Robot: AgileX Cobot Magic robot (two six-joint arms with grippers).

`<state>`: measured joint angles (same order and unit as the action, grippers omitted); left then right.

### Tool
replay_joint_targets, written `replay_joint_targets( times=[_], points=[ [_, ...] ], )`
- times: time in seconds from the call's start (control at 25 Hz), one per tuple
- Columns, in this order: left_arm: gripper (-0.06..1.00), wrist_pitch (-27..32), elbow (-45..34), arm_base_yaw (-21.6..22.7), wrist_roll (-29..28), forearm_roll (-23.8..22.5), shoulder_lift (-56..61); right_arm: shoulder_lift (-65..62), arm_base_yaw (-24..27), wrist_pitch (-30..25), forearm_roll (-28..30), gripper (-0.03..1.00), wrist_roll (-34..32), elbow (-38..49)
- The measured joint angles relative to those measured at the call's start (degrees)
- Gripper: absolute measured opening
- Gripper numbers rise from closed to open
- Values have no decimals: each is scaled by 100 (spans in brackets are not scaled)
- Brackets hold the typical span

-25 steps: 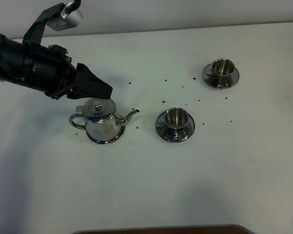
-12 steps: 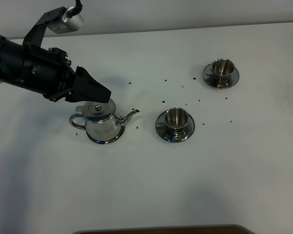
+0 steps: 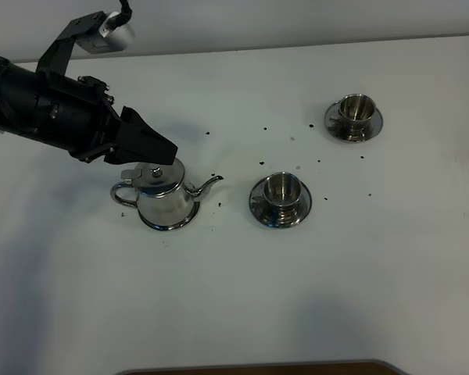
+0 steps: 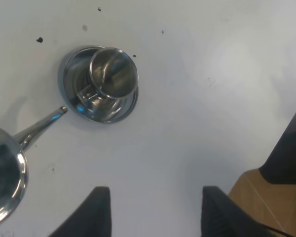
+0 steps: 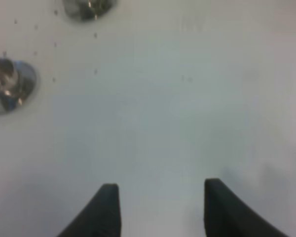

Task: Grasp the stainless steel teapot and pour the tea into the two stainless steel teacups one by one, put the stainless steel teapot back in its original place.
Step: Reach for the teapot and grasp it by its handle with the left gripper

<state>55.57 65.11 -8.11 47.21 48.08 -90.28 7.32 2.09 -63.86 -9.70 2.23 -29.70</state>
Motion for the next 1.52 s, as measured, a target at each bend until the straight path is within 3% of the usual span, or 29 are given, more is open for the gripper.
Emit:
replay_joint_targets(
  times=[0.56, 0.76, 1.08, 1.2, 1.36, 1.52],
  points=[
    [47, -311, 8, 0, 23, 0, 0, -770, 0, -12, -25, 34, 1, 0],
    [47, -251, 530, -30, -111, -113, -2, -770, 0, -12, -36, 31, 1, 0],
    [47, 652, 2576, -803, -1354, -1791, -495, -770, 0, -12, -42, 25, 1, 0],
    [47, 1216, 3264, -1129, -1442, -2365, -1079, -770, 0, -12, -42, 24, 1, 0],
    [47, 1269, 4008, -1403, -1446, -3065, -1902, -770, 0, -12, -42, 24, 1, 0],
    [47, 1274, 4175, -1638, -1171, -3931, -2289, -770, 0, -12, -82, 24, 1, 0]
  ],
)
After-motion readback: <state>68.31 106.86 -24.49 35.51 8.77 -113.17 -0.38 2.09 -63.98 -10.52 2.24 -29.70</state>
